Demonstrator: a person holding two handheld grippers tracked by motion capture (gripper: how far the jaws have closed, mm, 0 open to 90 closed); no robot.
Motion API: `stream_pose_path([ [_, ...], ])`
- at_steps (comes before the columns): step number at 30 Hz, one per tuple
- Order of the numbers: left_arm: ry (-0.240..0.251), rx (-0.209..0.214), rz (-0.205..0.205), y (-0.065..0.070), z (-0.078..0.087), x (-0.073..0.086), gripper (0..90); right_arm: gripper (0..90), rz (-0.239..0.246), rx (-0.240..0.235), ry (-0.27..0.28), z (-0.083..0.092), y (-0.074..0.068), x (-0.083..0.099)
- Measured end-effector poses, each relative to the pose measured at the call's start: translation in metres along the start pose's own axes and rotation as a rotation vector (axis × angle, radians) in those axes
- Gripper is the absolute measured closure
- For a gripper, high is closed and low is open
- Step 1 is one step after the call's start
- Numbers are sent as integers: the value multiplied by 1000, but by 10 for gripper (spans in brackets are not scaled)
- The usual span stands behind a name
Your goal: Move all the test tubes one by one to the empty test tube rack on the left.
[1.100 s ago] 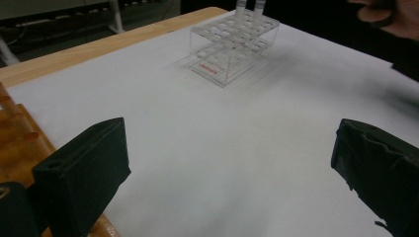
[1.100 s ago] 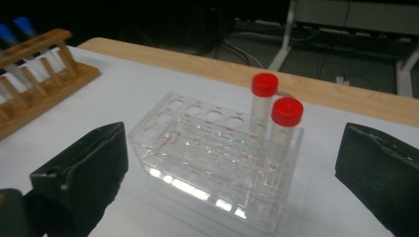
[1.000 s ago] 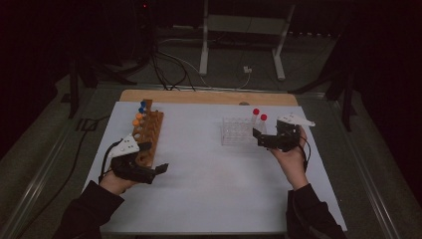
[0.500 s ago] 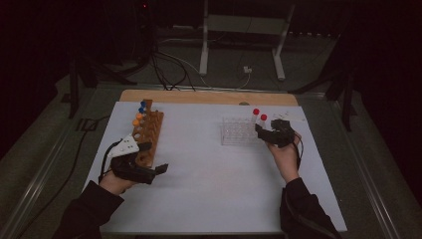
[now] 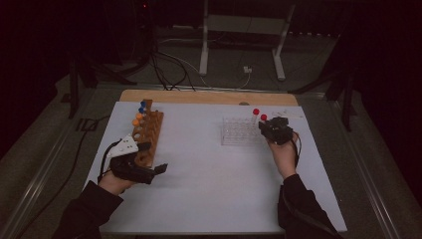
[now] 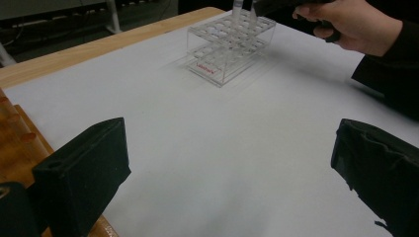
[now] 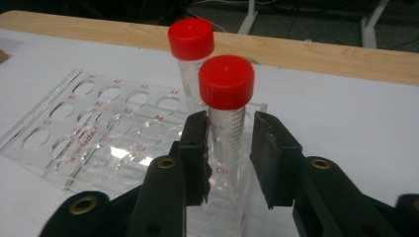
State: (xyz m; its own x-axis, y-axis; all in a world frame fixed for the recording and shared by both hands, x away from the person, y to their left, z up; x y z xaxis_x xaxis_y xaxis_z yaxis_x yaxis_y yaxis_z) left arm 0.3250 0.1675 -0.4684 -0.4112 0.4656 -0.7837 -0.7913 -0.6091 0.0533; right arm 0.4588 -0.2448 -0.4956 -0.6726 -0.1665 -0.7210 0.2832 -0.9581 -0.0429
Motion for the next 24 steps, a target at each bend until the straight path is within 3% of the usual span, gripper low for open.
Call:
stream_pose_path([
  [3,5,4,4,0,0,0,22,723,-6,-8,6,1,0,-2],
  [7,7,3,6,0,1,-1,22,743,17,17,5,3,-2,-4],
  [12,5,6,10,-1,0,0,21,747,22,16,14,7,-1,-7],
  [24,1,17,8,1,-1,-1,21,747,76,36,88,46,-9,-31],
])
Point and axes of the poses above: each handheld gripper's, and its own axes: z roughly backward along the jaws, x roughly out of its underside, y roughly to its right, the point moved 5 cm from there along -z, roughly forward along the jaws, and after that the axes turned 13 degrees about -y, right-handed, at the moved point
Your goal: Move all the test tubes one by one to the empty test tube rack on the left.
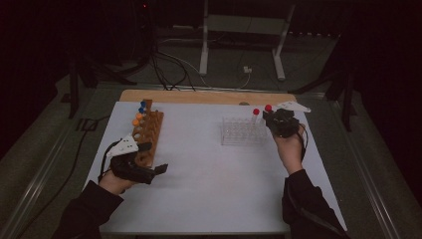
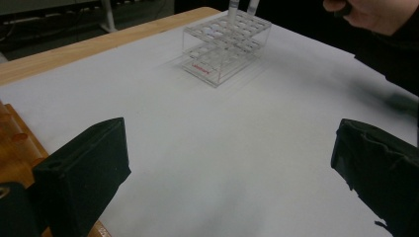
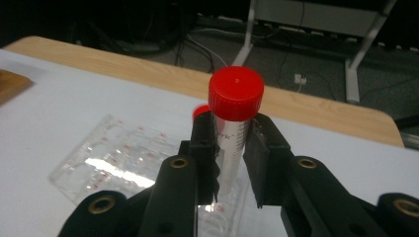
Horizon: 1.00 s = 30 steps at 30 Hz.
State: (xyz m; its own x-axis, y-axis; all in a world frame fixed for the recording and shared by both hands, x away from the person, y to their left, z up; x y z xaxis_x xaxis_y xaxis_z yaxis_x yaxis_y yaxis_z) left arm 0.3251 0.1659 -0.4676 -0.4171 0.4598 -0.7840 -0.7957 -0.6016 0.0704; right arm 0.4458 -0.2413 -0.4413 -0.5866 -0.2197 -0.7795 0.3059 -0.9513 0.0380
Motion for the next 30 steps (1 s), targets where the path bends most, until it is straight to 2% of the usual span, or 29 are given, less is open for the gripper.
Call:
stream_pose_path([
  [5,4,8,-3,2,0,-2,22,747,32,-17,19,15,-8,-6],
  [10,3,19,-8,4,0,-4,22,747,64,-55,23,24,-21,-3],
  [17,11,37,-17,8,-2,-10,21,747,108,-114,-9,31,-40,13],
  [23,3,48,-33,12,-5,-15,21,747,138,-156,-12,39,-55,25],
  [30,-9,75,-54,19,-15,-23,22,747,188,-205,-30,42,-77,42],
])
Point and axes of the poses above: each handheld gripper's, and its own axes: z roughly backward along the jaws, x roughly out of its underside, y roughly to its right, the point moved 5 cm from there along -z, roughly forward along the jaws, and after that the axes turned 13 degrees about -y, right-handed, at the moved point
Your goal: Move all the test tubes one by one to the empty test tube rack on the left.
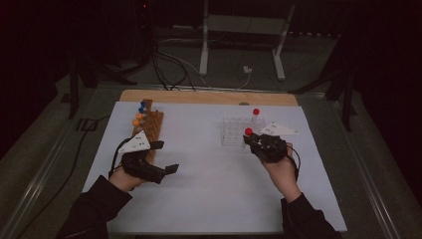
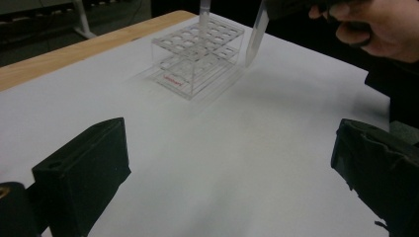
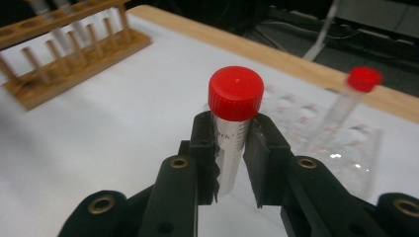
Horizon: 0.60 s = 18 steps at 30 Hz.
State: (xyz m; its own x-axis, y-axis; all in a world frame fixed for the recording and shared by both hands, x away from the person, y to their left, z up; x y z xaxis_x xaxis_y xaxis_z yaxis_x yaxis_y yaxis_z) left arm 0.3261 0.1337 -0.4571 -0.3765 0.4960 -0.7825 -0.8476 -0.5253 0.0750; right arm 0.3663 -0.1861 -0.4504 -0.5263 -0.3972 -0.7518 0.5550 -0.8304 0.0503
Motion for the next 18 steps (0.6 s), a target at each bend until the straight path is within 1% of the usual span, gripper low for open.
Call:
stream_pose_path([
  [4,1,12,-16,5,-5,-8,22,747,22,-30,-12,-3,-13,6],
  [9,4,29,-37,11,-12,-19,22,747,44,-69,-12,-4,-29,10],
  [13,6,54,-51,17,-18,-28,23,747,69,-90,-15,-5,-41,12],
  [18,4,68,-81,25,-28,-41,25,747,95,-116,-20,-7,-55,14],
])
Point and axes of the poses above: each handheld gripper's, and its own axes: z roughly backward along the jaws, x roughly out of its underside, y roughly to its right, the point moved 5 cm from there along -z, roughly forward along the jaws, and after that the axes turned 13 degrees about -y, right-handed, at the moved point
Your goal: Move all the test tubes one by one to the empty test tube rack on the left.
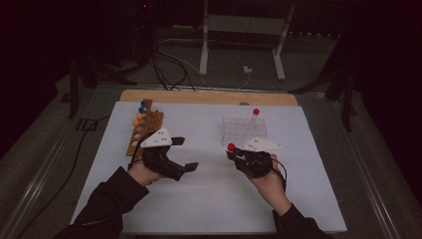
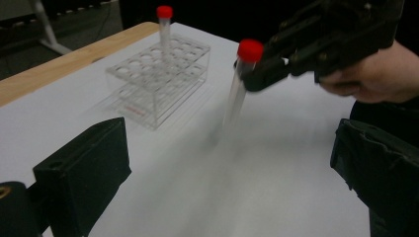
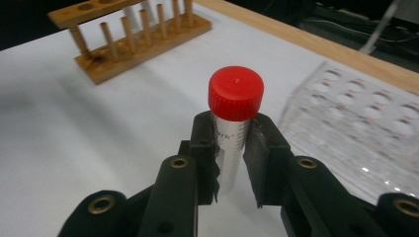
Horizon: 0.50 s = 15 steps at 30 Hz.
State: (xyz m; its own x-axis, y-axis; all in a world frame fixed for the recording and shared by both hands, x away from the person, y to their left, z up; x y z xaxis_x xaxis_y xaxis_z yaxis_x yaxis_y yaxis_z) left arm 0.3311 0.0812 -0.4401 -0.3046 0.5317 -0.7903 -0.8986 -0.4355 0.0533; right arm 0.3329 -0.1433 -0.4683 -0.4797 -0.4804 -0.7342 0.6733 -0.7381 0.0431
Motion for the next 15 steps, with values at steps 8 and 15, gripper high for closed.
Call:
stream_pose_path([
  [8,8,26,-26,6,-16,-19,81,747,31,-30,-5,-3,-14,0],
  [15,16,42,-42,10,-30,-30,225,747,39,-43,-6,-3,-19,0],
])
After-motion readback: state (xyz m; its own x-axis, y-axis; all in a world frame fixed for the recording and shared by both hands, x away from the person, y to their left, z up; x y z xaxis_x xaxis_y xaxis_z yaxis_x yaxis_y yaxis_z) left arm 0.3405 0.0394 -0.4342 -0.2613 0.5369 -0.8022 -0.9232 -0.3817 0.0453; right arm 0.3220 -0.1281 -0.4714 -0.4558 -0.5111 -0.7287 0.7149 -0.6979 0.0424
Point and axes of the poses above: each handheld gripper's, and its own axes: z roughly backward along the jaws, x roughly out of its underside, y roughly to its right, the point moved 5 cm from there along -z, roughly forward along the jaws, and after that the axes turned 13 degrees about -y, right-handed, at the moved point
